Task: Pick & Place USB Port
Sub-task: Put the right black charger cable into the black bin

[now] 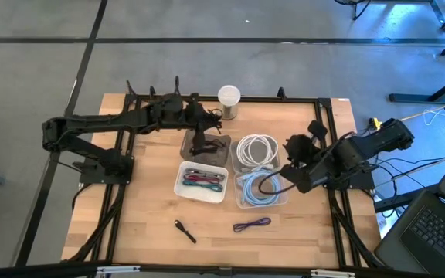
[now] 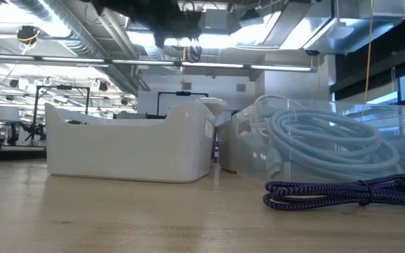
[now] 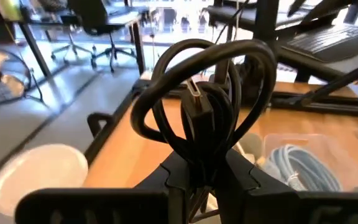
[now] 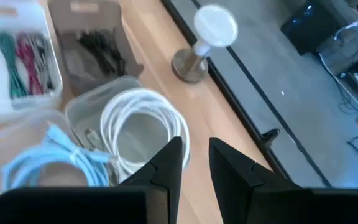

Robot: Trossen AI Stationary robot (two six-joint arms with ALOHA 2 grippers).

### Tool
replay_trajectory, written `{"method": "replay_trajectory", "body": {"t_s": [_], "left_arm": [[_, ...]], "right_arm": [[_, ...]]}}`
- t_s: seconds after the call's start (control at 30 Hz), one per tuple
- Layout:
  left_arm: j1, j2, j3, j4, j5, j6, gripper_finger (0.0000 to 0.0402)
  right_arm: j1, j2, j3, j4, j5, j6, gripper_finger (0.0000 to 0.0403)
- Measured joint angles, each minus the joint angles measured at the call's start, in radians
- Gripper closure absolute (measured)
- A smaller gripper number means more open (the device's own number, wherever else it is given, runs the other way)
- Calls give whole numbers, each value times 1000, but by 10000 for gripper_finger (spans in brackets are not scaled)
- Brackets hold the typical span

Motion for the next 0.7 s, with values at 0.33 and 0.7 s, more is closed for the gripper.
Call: {"method": "replay_trajectory", "body": {"t_s": [0.33, 0.7], "left_arm": [[48, 171, 205, -373, -3, 87, 365], [28, 402, 333, -714, -75, 196, 365]], "right_arm": [[-2, -4, -68, 0, -21, 9, 319], [-2, -4, -70, 0, -30, 28, 319]]}}
